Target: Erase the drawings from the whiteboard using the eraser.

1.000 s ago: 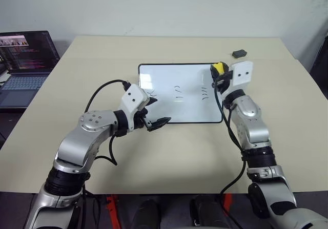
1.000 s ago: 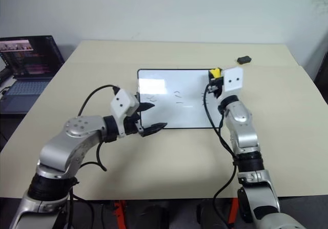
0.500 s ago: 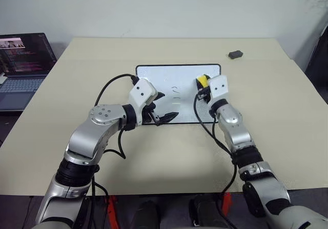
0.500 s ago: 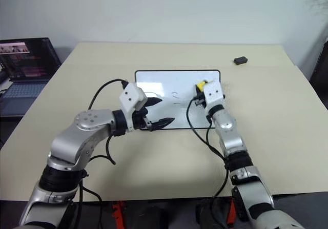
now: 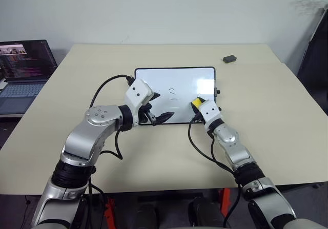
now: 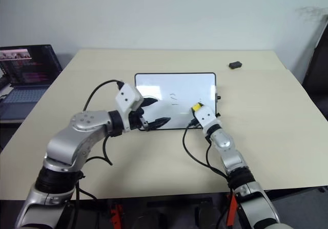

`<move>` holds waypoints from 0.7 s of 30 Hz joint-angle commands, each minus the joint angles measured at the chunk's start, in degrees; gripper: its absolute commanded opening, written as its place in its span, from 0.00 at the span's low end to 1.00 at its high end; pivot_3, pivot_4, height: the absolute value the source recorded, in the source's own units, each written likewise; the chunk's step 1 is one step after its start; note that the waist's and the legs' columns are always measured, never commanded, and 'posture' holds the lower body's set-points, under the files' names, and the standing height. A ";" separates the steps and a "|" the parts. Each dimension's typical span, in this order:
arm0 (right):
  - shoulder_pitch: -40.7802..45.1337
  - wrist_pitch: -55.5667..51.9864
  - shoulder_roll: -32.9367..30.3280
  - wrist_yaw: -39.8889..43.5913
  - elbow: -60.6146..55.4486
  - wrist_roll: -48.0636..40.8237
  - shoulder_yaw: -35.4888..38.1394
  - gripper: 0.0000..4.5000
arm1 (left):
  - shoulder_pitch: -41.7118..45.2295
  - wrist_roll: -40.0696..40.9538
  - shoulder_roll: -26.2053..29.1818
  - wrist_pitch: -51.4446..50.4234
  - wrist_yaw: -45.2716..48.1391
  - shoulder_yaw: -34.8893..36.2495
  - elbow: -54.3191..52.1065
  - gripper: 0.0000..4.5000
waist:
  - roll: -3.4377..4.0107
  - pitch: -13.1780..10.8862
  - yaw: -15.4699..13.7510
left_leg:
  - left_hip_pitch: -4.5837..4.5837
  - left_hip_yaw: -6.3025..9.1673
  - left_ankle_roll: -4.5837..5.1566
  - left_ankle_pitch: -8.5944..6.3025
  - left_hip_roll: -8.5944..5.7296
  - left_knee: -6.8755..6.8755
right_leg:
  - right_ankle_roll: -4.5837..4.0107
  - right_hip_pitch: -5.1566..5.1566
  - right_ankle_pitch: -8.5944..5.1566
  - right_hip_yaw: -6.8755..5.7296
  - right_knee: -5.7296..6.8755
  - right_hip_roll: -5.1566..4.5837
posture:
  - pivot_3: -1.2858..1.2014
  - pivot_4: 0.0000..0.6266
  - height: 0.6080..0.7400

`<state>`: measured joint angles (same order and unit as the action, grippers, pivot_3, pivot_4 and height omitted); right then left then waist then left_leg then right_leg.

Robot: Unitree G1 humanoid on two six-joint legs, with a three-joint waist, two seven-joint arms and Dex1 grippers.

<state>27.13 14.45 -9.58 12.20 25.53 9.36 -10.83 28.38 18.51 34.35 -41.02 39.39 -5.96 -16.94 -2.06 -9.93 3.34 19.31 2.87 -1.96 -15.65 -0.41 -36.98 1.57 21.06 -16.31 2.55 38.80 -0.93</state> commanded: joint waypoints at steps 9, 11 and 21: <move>7.45 0.42 -0.55 -0.23 -11.38 -5.48 6.74 0.26 | -1.75 -1.96 2.03 0.54 -1.27 2.45 0.87 1.00 | 0.03 -0.02 -0.60 | 2.78 0.15 -0.35 0.08 0.03 -0.04 | -0.30 2.69 0.29 -0.25 0.11 -0.09 | 0.52 0.24 1.00; 9.37 0.47 -1.12 -1.47 -7.91 -4.21 7.20 0.26 | -1.76 -1.95 2.08 0.55 -1.23 2.30 0.79 1.00 | 0.03 -0.02 -0.79 | 2.81 0.13 -0.32 0.04 -0.01 -0.04 | -0.30 2.68 0.29 -0.24 0.05 -0.12 | 0.52 0.24 1.00; 4.46 -1.25 -2.83 -2.03 4.57 1.44 3.04 0.26 | -1.00 -1.48 1.71 0.03 -1.24 2.19 0.28 1.00 | 0.01 0.00 -0.77 | 2.37 0.11 -0.29 0.05 -0.01 -0.10 | -0.31 2.28 0.29 -0.22 0.17 -0.10 | 0.52 0.24 1.00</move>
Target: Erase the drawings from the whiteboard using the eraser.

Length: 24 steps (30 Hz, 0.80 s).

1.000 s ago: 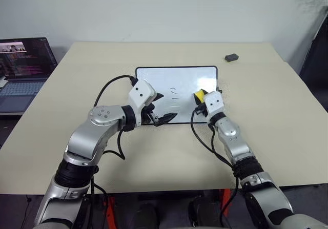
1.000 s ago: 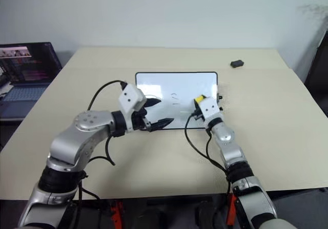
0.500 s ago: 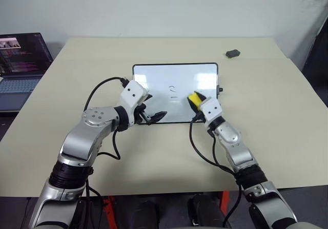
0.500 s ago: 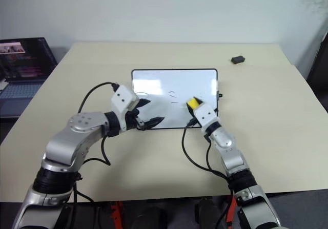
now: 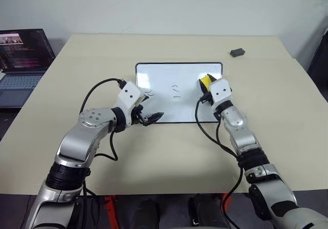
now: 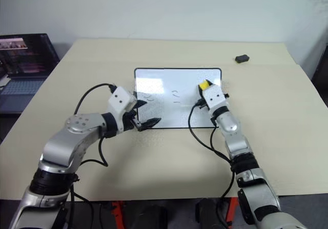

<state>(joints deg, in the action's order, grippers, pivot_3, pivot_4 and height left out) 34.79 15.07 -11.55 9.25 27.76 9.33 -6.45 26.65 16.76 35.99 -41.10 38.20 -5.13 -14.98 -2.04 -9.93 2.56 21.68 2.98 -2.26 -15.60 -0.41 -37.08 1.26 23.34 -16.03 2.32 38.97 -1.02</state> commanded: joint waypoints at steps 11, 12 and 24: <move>-10.85 -16.86 -3.06 6.21 -5.05 3.69 -4.60 0.26 | 0.91 0.65 -0.29 -0.28 0.00 1.43 -2.10 1.00 | -0.08 0.04 0.39 | -2.06 0.05 0.11 0.07 0.01 0.02 | 0.26 -2.07 -0.24 0.04 -0.11 0.06 | 0.52 0.24 1.00; -11.33 -18.27 -3.04 6.91 -6.02 3.31 -4.55 0.26 | 0.90 0.67 -0.31 -0.29 0.01 1.44 -2.11 1.00 | -0.12 0.06 0.40 | -2.07 0.06 0.14 0.10 0.01 0.01 | 0.14 -2.08 -0.31 0.04 -0.10 0.06 | 0.52 0.24 1.00; -5.29 -13.59 0.82 4.81 -18.98 -4.10 2.00 0.26 | 0.07 0.60 -0.23 0.06 0.13 1.36 -2.41 1.00 | -0.06 -0.08 0.54 | -0.77 0.07 0.10 0.14 0.01 0.07 | 0.08 -0.75 0.04 0.01 -0.05 0.05 | 0.52 0.24 1.00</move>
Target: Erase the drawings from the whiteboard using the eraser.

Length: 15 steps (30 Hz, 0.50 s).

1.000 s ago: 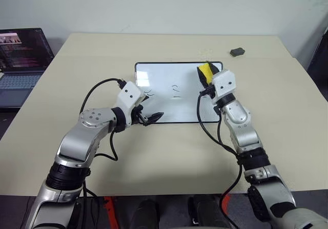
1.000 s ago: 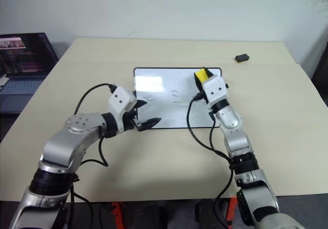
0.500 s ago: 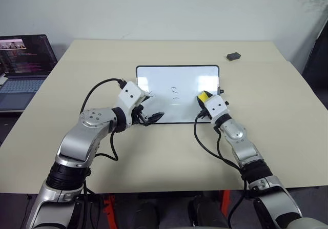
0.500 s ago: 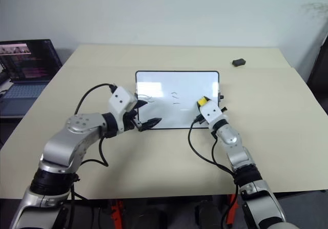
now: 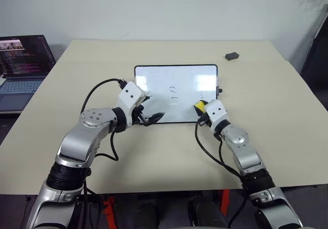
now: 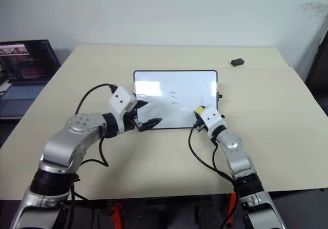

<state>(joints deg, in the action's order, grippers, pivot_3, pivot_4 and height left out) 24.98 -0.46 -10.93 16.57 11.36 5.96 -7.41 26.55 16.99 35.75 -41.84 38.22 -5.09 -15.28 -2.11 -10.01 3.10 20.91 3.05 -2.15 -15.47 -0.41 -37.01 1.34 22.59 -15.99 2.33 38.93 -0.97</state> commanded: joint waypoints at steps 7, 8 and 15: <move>13.11 3.02 -0.42 -7.88 8.64 2.76 2.96 0.26 | -0.02 0.46 -0.17 0.80 0.29 1.07 -2.45 1.00 | 0.01 -0.01 -0.32 | 0.94 0.04 -0.04 -0.02 0.00 0.05 | -0.03 0.90 0.03 -0.09 -0.07 -0.04 | 0.52 0.24 1.00; 12.99 2.56 -0.43 -7.68 9.39 3.13 2.46 0.26 | -0.07 0.50 -0.17 0.77 0.32 1.06 -2.56 1.00 | 0.02 -0.01 -0.36 | 1.00 0.04 -0.06 -0.04 0.00 0.05 | -0.03 0.93 0.03 -0.09 -0.13 -0.04 | 0.52 0.24 1.00; 6.90 -2.70 -1.22 -6.67 10.24 4.20 1.19 0.26 | -0.25 0.64 -0.22 0.78 0.31 1.18 -2.72 1.00 | -0.03 0.02 -0.51 | 0.72 0.01 -0.03 -0.06 -0.04 -0.04 | -0.01 0.65 0.05 -0.07 -0.04 -0.09 | 0.52 0.24 1.00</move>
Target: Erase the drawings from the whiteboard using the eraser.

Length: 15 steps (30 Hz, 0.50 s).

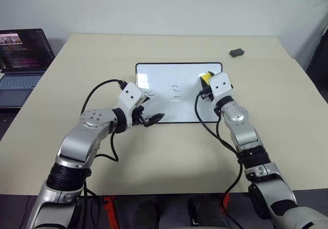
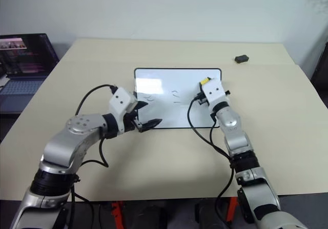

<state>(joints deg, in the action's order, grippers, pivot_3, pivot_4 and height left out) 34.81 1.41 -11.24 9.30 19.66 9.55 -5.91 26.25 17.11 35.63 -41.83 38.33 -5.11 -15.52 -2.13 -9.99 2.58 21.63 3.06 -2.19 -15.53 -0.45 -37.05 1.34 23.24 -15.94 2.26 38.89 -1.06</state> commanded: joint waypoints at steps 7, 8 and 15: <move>-7.90 -9.96 -2.83 3.19 -1.85 2.84 -2.85 0.26 | -0.11 0.68 -0.28 0.58 0.07 1.03 -2.93 1.00 | -0.03 0.02 0.18 | -1.29 -0.02 0.05 0.07 0.02 0.01 | 0.29 -1.27 -0.19 0.04 -0.05 0.05 | 0.52 0.24 1.00; -8.33 -10.84 -3.20 3.80 -2.52 3.46 -3.63 0.26 | -0.03 0.67 -0.31 0.59 0.10 0.98 -2.88 1.00 | -0.04 0.03 0.19 | -1.37 -0.03 0.08 0.09 0.01 -0.01 | 0.31 -1.36 -0.18 0.06 -0.05 0.05 | 0.52 0.24 1.00; -8.92 -13.06 -5.34 7.21 -7.60 6.61 -7.78 0.26 | 0.16 0.63 -0.34 0.70 0.30 0.84 -2.62 1.00 | -0.06 0.04 0.66 | -1.77 -0.03 0.09 0.09 0.04 0.05 | 0.30 -1.74 -0.19 0.08 -0.14 0.08 | 0.52 0.24 1.00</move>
<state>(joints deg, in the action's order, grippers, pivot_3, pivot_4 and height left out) 27.15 -8.72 -16.48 15.24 10.22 15.09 -12.65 25.50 17.41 35.29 -41.84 38.35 -5.12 -16.19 -2.19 -9.96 3.24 19.87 3.03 -2.10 -15.44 -0.40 -36.99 1.64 21.52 -16.14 2.34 38.73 -0.98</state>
